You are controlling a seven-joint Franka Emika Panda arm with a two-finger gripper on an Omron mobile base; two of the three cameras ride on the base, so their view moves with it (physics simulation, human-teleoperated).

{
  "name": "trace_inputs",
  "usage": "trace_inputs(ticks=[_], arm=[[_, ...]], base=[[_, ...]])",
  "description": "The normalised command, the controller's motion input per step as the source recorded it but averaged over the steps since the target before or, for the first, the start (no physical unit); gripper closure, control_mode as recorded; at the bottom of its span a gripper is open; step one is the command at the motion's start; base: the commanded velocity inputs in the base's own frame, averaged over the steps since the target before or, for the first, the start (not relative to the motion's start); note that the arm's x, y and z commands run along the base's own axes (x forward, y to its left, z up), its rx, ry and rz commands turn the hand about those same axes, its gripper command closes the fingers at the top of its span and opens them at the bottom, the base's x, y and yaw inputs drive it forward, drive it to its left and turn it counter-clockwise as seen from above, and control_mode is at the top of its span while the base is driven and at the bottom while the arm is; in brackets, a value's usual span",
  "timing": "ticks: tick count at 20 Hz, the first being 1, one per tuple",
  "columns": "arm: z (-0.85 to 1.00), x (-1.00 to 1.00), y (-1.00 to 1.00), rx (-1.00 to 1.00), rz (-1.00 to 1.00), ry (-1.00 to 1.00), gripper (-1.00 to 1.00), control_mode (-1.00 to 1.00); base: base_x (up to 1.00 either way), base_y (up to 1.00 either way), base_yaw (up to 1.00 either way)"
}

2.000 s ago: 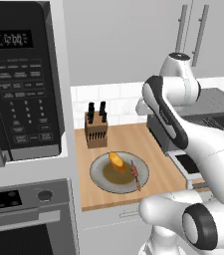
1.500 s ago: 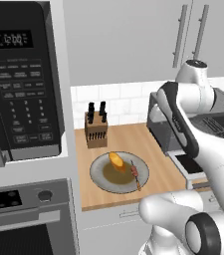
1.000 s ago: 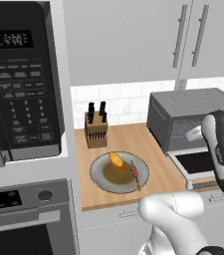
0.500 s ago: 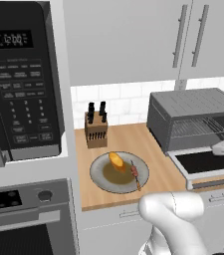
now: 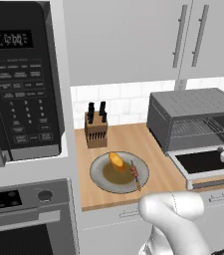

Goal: Pick up the kebab skewer and baguette bread, and place them inside the toaster oven. Close the toaster oven door and start by setting the timer.

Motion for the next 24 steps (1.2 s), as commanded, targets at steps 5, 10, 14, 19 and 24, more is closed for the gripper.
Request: trace_inputs(ticks=[5, 10, 14, 19, 24], arm=[[-0.07, 0.32, -0.17, 0.0, 0.08, -0.23, -1.0, -1.0], [-0.01, 0.24, -0.2, 0.0, 0.07, -0.14, -1.0, -1.0], [0.0, 0.16, -0.03, 0.0, 0.06, -0.02, -1.0, -1.0], [0.0, 0.14, 0.07, 0.0, 0.0, 0.02, -1.0, -1.0], [0.0, 0.26, 0.29, 0.0, -0.01, 0.04, -1.0, -1.0]], base=[[0.0, 0.0, 0.0], [0.0, 0.0, 0.0], [0.0, 0.0, 0.0], [0.0, 0.0, 0.0], [0.0, 0.0, 0.0]])
